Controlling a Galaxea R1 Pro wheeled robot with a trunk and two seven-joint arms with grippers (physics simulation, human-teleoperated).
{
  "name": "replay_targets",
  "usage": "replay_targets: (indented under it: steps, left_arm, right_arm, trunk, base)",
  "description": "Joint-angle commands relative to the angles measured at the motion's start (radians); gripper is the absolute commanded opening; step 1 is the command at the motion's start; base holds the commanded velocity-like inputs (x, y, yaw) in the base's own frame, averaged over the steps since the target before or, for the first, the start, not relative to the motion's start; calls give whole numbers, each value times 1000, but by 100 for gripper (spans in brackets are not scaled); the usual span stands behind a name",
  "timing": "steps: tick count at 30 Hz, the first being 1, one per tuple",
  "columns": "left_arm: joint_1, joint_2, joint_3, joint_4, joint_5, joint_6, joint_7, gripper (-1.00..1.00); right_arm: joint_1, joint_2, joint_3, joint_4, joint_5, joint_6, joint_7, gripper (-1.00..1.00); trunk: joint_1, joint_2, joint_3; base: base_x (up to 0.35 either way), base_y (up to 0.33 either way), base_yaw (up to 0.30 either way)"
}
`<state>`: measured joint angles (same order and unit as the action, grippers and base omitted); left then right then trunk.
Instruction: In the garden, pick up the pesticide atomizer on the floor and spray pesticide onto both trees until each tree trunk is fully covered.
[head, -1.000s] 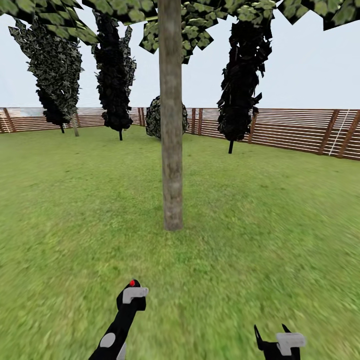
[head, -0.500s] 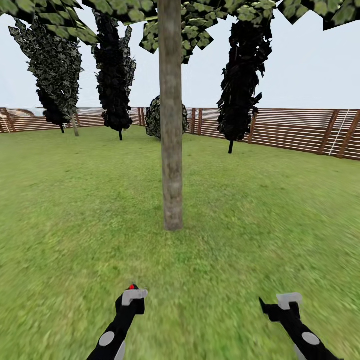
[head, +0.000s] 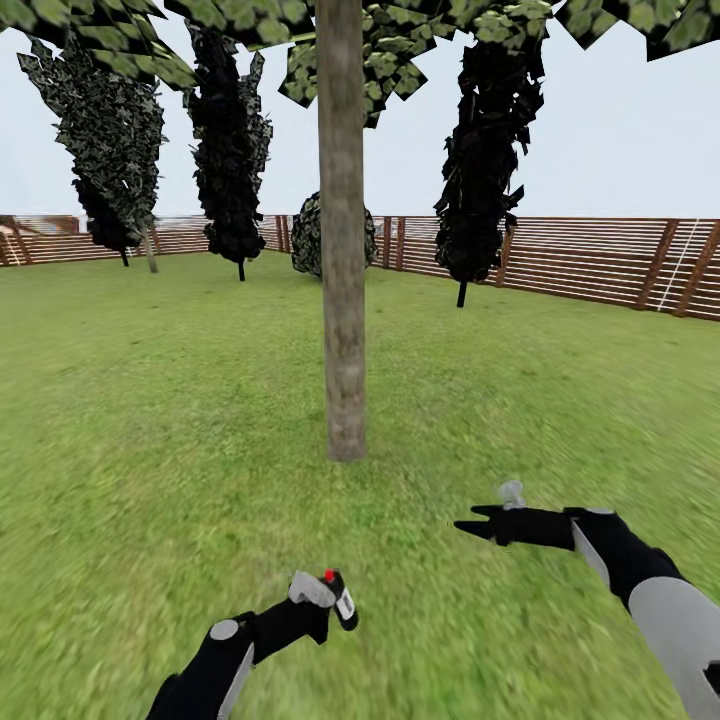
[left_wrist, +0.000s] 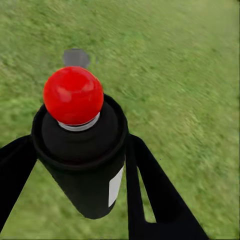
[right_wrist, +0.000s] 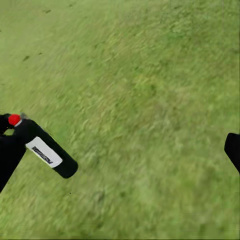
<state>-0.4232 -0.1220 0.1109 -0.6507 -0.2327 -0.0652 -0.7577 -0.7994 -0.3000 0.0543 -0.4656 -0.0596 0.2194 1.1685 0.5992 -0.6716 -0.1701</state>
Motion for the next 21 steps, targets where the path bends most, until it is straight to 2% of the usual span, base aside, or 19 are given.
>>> replay_targets:
  steps: [1, 3, 6, 7, 14, 15, 21]
  left_arm:
    - [-2, -5, 7, -9, -21, -6, -36, -100]
    - [-4, -10, 3, -31, -35, -6, -110, -100]
    - [-5, -13, -1, -49, -42, -5, -163, -100]
    - [-6, -14, -12, -58, -46, -5, -192, -100]
    - [-6, -16, -32, -68, -49, -5, -220, -100]
    - [-6, -15, -33, -69, -49, -5, -221, -100]
    - [-6, -16, -34, -70, -49, -5, -222, -100]
  right_arm:
    - [-6, 7, 6, -1, -5, 10, 48, 100]
    - [-15, 29, 7, -3, -6, 14, 128, 100]
    - [-21, 52, 7, -6, -6, 16, 169, 100]
    - [-25, 72, 7, -26, -6, 22, 190, 100]
    - [-29, 124, 8, -105, -6, 108, 209, 100]
    - [-29, 129, 8, -109, -6, 113, 210, -100]
    - [-29, 144, 11, -115, -6, 121, 210, -100]
  trunk:
    - [0, -1, -2]
    - [0, -1, -2]
    - [0, -1, -2]
    - [0, -1, -2]
    - [0, -1, -2]
    - [0, -1, -2]
    - [0, -1, -2]
  base:
    - [0, 0, 0]
    - [0, 0, 0]
    - [0, 0, 0]
    - [0, 0, 0]
    - [0, 0, 0]
    - [0, 0, 0]
    - [0, 0, 0]
